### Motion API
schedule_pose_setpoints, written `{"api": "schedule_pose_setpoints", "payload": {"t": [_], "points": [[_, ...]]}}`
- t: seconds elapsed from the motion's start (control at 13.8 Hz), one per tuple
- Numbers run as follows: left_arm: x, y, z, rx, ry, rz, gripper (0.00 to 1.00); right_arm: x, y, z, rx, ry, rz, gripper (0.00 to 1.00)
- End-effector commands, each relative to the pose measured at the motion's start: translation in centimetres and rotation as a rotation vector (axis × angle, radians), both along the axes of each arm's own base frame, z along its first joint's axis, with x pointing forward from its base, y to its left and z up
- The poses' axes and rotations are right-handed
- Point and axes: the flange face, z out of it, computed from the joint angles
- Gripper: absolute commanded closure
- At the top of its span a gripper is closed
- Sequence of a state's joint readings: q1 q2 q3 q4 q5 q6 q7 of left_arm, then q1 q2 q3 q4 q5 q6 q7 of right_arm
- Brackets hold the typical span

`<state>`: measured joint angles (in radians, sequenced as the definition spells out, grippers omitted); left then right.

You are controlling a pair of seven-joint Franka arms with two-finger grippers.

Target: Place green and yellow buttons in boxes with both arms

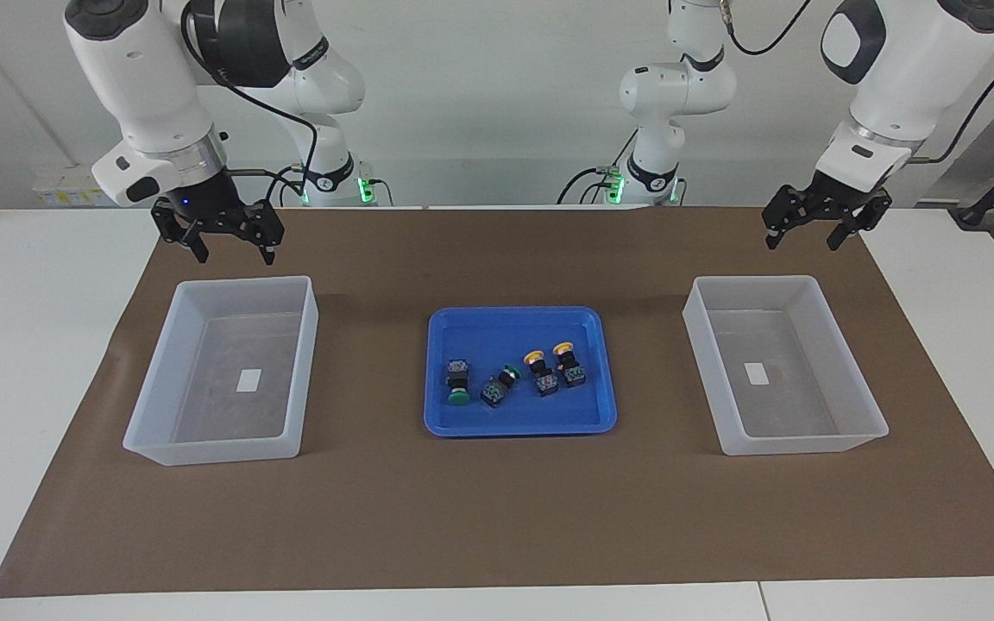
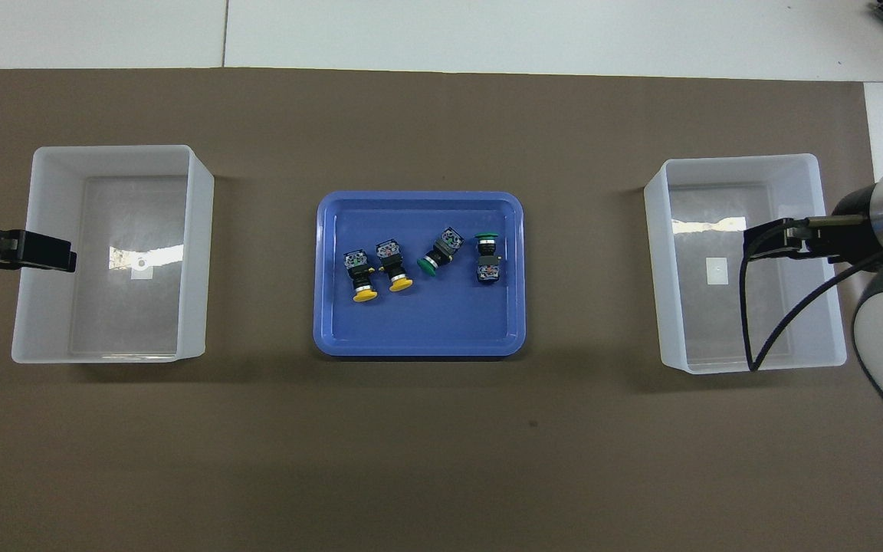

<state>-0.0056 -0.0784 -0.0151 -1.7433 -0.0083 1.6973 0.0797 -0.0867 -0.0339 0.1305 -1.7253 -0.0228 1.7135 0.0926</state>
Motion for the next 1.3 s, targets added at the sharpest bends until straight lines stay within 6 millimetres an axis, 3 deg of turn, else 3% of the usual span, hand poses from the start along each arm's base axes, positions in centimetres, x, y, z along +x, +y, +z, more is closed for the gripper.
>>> {"api": "schedule_pose_setpoints", "payload": {"t": [0.0,0.58,0.72,1.23], "points": [[-1.1,-0.2,0.2,0.024,-0.004,-0.012,0.00,-0.2,-0.1,0.1,0.018,0.011,0.019,0.00],[-1.1,-0.6,0.1,0.022,-0.002,-0.004,0.00,-0.2,-0.1,0.1,0.018,0.011,0.019,0.00],[-1.1,-2.5,-0.7,0.012,0.003,0.007,0.00,-0.2,-0.1,0.1,0.018,0.011,0.019,0.00],[-1.6,-13.9,-4.2,-0.060,-0.026,0.186,0.00,-0.2,-0.1,0.1,0.017,0.011,0.019,0.00]]}}
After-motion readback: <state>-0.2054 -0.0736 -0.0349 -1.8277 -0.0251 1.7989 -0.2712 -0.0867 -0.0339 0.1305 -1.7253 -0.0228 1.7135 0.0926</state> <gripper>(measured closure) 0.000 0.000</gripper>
